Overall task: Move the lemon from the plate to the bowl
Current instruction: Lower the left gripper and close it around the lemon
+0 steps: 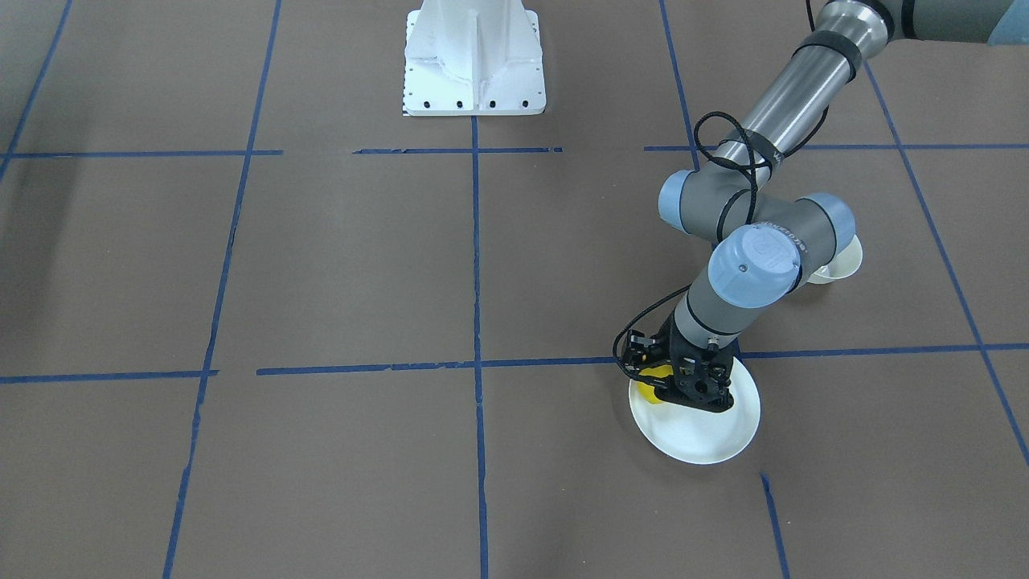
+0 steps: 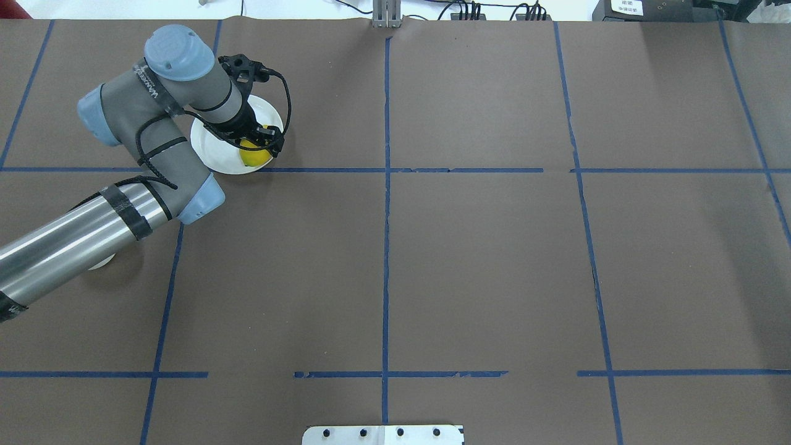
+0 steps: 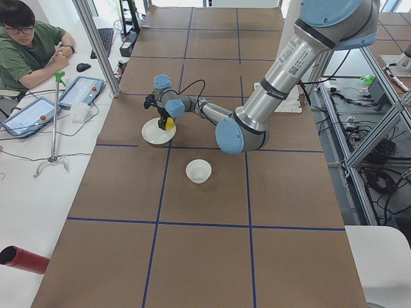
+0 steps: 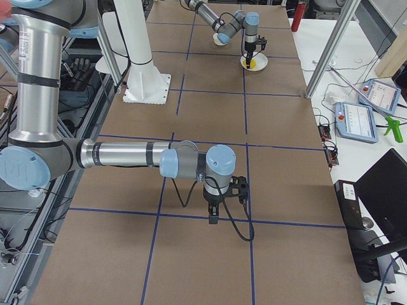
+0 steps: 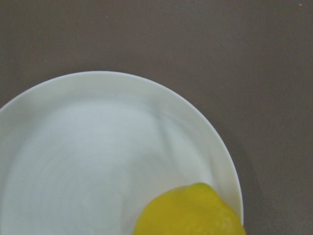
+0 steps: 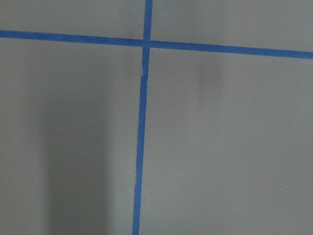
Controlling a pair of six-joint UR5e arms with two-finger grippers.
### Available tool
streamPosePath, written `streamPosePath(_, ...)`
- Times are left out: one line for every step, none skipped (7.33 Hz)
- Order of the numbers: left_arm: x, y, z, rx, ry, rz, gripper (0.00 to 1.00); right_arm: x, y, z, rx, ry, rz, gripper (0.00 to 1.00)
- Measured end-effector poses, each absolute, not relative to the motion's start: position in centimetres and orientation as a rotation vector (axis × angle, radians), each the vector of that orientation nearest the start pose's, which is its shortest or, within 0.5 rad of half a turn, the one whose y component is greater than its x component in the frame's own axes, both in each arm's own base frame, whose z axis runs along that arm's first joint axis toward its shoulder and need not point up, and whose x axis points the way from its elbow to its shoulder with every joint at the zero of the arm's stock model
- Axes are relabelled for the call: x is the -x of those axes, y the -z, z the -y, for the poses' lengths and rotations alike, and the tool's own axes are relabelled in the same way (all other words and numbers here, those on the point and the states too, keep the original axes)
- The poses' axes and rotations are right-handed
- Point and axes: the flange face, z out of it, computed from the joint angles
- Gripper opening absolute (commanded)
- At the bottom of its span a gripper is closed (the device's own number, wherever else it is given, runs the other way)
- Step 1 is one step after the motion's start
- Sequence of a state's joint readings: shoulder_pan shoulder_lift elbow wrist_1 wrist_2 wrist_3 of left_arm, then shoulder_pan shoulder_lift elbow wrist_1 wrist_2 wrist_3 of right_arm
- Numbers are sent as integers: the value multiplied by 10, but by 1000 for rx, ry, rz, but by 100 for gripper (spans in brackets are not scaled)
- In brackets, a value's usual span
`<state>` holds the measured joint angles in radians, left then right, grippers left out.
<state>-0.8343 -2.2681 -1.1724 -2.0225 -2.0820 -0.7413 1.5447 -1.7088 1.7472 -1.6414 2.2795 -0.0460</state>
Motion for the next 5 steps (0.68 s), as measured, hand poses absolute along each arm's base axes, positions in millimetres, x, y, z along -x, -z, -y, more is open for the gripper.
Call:
streamPosePath(-452,-367,640,-210,-178,-859,13,-57,-647,432,24,58,709,100)
streamPosePath(-438,-365,647,-196,-166,-874,13,-57,-647,432,24,58,709,100)
streamPosePath(-420,-360,655,-187,-149,-885,13,-57,-647,432,24,58,709,100)
streamPosePath(-402,-353,662,-177,-127,-886,13,-57,-647,432,24,58,709,100)
streamPosePath(-381,-347,667,-153,-97,-881,13,-57,-647,432,24,58,709,100)
